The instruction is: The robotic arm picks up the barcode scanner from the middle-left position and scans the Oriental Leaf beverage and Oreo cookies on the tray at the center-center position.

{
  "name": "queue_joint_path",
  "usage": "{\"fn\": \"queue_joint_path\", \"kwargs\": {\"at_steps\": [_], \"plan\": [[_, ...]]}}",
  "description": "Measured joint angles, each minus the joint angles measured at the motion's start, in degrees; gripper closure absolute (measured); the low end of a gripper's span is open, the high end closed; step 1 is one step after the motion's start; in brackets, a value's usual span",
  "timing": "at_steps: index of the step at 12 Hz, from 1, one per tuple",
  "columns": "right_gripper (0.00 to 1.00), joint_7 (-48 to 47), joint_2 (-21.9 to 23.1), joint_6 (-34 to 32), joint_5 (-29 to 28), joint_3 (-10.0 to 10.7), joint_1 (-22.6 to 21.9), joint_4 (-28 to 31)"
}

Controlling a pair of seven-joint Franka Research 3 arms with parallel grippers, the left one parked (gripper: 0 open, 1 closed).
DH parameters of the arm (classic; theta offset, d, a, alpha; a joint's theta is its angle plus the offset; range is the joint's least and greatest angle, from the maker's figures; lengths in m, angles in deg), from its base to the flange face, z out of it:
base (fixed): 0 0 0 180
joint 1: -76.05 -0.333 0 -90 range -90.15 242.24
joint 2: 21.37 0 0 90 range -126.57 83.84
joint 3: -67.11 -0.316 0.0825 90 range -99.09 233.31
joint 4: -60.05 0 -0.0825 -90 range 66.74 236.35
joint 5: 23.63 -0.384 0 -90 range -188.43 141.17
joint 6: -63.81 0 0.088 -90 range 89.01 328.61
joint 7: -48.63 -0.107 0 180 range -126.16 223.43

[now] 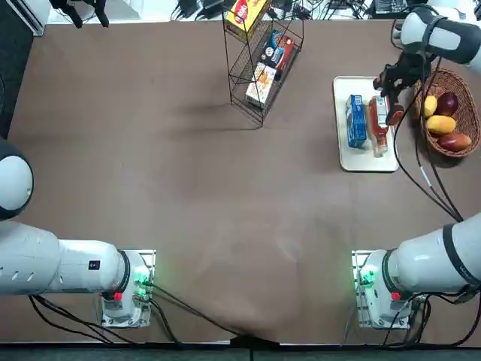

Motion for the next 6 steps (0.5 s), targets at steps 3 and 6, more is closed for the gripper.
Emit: {"fn": "queue_joint_path", "kwargs": {"at_steps": [3, 6], "plan": [[0.57, 4.1, -0.2, -0.7, 0.0, 0.0, 2.4, 0.1], [0.57, 5.7, -1.0, -0.7, 0.0, 0.0, 3.3, 0.2]]}}
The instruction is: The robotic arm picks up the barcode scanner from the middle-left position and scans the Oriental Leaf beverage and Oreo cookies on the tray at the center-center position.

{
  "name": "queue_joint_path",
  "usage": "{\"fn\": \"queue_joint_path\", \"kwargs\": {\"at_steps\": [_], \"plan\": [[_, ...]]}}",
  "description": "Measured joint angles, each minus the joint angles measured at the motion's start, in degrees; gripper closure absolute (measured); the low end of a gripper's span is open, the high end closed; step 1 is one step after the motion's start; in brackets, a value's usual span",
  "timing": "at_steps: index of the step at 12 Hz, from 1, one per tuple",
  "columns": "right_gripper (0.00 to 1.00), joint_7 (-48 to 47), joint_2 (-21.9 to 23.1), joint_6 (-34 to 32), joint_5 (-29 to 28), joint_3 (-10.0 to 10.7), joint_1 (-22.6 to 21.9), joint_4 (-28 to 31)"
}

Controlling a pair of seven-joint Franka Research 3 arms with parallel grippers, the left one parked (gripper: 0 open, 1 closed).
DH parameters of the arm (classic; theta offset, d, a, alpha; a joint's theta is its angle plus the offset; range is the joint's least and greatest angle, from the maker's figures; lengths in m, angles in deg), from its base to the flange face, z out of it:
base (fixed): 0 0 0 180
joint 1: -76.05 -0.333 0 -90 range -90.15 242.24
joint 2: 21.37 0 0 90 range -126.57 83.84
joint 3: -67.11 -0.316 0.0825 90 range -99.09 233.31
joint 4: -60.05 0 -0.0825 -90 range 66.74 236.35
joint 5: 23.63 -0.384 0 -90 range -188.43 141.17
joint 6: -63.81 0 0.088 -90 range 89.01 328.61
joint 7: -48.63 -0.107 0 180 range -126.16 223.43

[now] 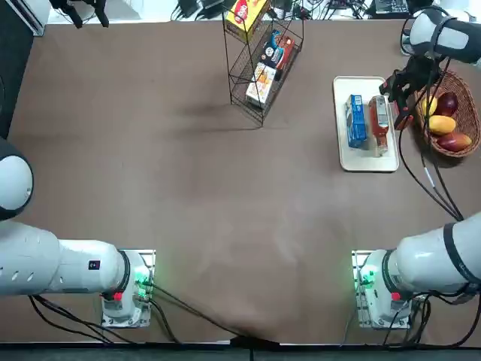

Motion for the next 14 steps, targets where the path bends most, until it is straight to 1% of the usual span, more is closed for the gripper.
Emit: {"fn": "queue_joint_path", "kwargs": {"at_steps": [4, 8, 10, 12, 14], "plan": [[0.57, 0.1, -1.3, 0.1, 0.0, 0.0, 0.1, 0.0], [0.57, 0.1, -1.4, 0.2, 0.0, 0.0, 0.1, -0.1], [0.57, 0.2, -1.4, 0.3, 0.0, -0.3, 0.0, -0.3], [0.57, 0.2, -1.2, 0.3, -0.1, -1.7, -0.1, -1.0], [0.57, 0.1, -1.1, 0.4, -0.4, -4.3, -0.8, -1.7]]}}
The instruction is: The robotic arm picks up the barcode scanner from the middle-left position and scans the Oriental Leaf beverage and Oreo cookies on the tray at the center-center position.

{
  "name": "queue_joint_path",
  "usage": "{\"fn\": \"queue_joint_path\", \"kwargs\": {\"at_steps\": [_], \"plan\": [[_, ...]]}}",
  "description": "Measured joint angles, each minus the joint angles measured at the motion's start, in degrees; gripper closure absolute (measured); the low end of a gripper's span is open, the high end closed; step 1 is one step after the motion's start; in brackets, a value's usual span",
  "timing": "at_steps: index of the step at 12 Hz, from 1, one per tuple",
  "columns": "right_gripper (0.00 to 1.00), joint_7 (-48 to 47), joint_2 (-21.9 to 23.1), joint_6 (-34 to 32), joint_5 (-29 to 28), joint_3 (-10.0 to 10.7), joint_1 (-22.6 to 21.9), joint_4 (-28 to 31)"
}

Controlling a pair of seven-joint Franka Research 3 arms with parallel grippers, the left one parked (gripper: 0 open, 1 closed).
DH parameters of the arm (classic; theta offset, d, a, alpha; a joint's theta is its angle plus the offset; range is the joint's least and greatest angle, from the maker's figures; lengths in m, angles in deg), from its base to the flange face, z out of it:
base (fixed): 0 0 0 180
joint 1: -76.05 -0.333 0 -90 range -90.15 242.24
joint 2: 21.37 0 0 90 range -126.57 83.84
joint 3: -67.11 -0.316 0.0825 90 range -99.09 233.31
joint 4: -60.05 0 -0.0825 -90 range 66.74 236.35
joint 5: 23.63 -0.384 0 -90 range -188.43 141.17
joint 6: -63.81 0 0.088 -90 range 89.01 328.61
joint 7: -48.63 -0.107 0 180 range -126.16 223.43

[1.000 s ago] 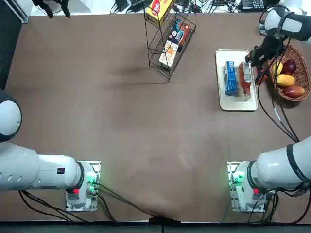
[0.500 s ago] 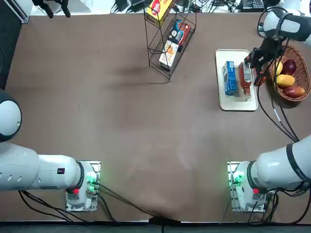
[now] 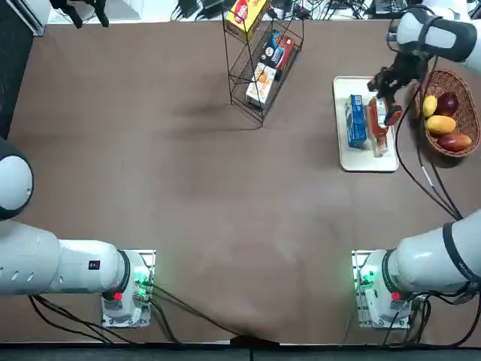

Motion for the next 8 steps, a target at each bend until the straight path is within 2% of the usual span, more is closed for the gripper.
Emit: {"fn": "queue_joint_path", "kwargs": {"at_steps": [2, 3, 5, 8], "plan": [[0.57, -0.2, 0.0, 0.3, -1.4, -1.7, -1.8, -0.3], [0.57, -0.5, 0.0, 0.6, -2.5, -2.2, -4.2, -0.3], [0.57, -2.1, -0.1, 2.0, -2.9, -2.2, -6.7, -0.3], [0.57, -10.1, -0.7, 7.2, -2.9, -2.4, -11.8, 0.6]]}}
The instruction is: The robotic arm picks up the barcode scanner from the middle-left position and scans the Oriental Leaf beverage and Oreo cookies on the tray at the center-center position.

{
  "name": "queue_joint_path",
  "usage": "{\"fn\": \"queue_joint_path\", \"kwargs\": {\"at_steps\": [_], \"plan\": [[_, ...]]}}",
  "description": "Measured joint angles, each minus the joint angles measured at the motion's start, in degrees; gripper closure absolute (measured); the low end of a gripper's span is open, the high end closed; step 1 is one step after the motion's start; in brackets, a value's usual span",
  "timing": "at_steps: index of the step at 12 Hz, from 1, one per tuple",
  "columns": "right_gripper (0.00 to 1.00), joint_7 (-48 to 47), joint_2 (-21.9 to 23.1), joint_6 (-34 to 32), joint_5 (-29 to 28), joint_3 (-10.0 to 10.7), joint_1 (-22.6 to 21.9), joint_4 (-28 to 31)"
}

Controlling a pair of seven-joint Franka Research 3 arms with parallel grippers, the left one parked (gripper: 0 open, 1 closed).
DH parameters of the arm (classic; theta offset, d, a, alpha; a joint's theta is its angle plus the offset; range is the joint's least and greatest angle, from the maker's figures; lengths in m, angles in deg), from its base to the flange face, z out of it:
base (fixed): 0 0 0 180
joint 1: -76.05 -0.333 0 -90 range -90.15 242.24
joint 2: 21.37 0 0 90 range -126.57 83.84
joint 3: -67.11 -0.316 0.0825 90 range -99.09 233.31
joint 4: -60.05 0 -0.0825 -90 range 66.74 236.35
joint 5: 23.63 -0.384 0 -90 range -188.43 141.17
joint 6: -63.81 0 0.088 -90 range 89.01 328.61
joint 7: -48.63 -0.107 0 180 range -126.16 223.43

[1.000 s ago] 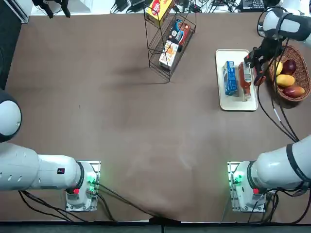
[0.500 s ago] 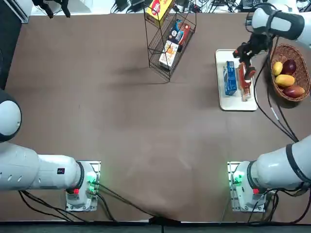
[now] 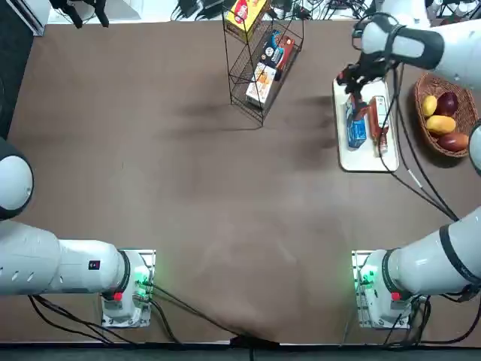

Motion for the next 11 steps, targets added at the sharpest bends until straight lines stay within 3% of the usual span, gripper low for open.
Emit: {"fn": "queue_joint_path", "kwargs": {"at_steps": [5, 11], "plan": [[0.57, -9.6, -3.3, 7.2, 0.0, -0.1, -6.4, 1.5], [0.57, -12.7, -7.4, 13.0, 0.0, -0.1, -8.8, 2.7]]}}
